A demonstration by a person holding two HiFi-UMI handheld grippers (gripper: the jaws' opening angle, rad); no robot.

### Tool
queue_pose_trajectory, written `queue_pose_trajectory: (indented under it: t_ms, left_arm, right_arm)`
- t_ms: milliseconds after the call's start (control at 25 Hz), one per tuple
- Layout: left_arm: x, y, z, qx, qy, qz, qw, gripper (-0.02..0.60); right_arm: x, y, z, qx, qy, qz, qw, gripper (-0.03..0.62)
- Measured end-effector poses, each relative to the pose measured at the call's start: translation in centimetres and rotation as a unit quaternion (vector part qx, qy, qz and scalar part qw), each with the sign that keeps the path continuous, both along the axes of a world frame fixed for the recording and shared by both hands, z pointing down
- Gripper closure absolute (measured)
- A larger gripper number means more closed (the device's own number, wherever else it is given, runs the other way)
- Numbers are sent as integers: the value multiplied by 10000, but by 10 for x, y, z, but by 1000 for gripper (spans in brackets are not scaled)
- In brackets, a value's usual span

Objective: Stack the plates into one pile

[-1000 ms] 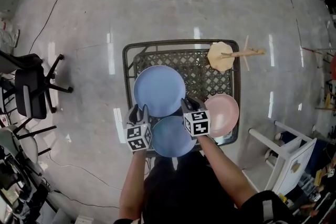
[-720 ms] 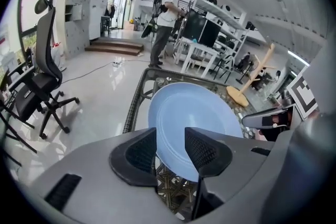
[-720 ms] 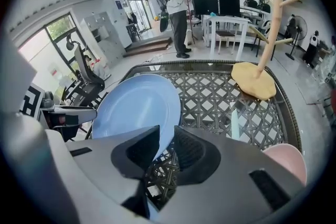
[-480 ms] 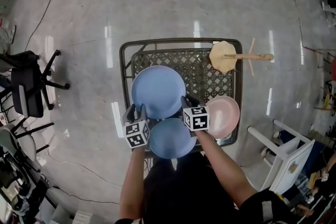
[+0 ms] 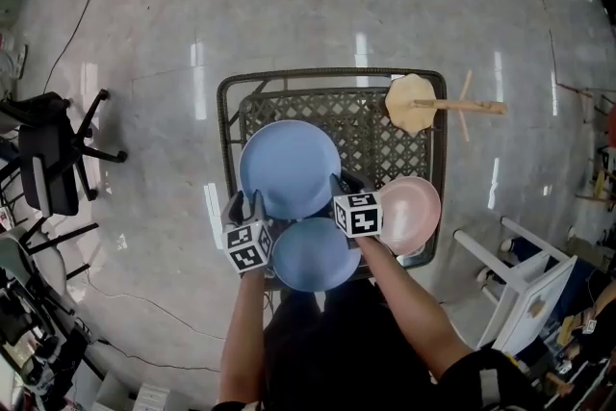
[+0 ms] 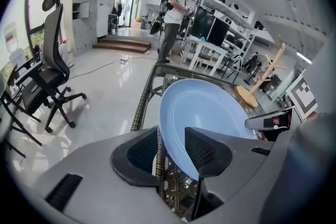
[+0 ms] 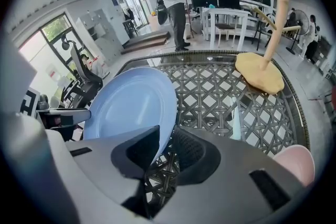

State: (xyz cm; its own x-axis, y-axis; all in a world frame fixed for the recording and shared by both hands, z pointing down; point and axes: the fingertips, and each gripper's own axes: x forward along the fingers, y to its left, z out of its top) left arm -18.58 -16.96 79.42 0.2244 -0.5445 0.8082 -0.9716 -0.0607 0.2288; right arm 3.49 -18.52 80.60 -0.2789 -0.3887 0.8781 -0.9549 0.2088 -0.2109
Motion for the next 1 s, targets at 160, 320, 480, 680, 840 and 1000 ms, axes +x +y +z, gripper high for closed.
queue_pose_trajectory:
  t_ms: [160,320,480,680,840,1000]
  left_arm:
    - [-4,0,11,-147,-23,1,9999,419]
    - [-3,1,16,-232,-77,53,9997,442]
    - [-3,2,18,-250,-118,-29,9996,506]
    - [-5,0,19,-254,-82,-102,9996,512]
    - [-4,3,13,-228,48,-175,9996,517]
    - [-3,7,-1,-108,94,-152,9998,517]
  right_arm:
    - [0,0,3,-24,15,30,10000,526]
    - [2,1,2,-30,-1,51,10000,533]
    - [3,0,4,-35,-7,20,10000,534]
    - [2,0,6,-45,-7,37,10000,537]
    - [2,3,3,-51,-9,26,10000,537]
    - [3,5,-10,56,-12,21,10000,537]
